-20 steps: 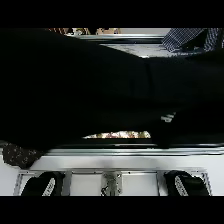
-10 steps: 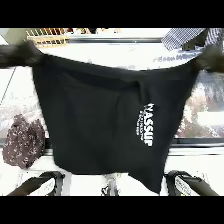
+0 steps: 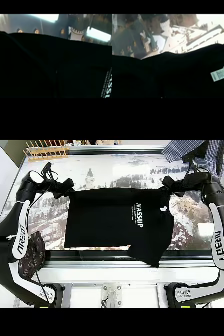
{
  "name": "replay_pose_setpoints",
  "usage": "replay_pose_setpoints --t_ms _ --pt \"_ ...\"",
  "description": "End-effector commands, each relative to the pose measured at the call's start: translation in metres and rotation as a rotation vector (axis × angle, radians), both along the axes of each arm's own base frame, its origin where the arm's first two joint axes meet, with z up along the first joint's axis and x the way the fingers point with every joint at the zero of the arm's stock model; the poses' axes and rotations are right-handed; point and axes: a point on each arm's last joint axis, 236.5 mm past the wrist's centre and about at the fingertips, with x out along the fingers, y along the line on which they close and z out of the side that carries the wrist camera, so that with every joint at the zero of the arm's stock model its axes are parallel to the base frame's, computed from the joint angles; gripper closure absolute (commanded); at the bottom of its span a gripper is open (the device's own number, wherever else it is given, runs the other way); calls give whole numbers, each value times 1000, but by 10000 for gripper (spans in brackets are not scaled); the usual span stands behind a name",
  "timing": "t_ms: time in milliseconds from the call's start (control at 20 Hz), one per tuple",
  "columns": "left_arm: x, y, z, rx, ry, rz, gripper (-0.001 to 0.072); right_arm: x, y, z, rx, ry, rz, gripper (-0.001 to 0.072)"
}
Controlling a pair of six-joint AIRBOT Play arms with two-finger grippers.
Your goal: Fold the clothes and pants, and hang the long-sleeved shirts on hangers.
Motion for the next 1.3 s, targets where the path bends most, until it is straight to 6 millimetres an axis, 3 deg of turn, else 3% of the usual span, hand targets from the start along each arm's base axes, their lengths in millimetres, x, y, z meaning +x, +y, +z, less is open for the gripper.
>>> replay_pose_setpoints --t_ms 0,150,300,500,850,1000,1150,1200,1250 --pt "17 10 -8 -58 -24 57 696 15 -29 -4 -65 -56 -48 696" --pt "14 18 3 -24 -64 12 696 3 -51 -8 -179 -14 -28 696" --pt "5 11 1 -9 -51 -44 696 -13 -55 -15 -247 43 19 697" --pt "-11 9 -28 -18 20 -40 696 -41 -51 -37 -284 112 76 697" --pt "-65 -8 -96 -28 201 -77 696 -107 -46 -104 -289 297 117 696" --pt "-79 -20 -109 -26 238 -100 696 -122 -44 -120 -280 344 125 696" --pt "-79 -22 -106 -29 238 -112 696 -125 -43 -122 -276 353 123 693" --pt "-77 -23 -101 -30 233 -117 608 -125 -43 -122 -276 353 123 687" --pt "-74 -23 -96 -32 223 -122 306 -124 -43 -121 -273 350 122 684"
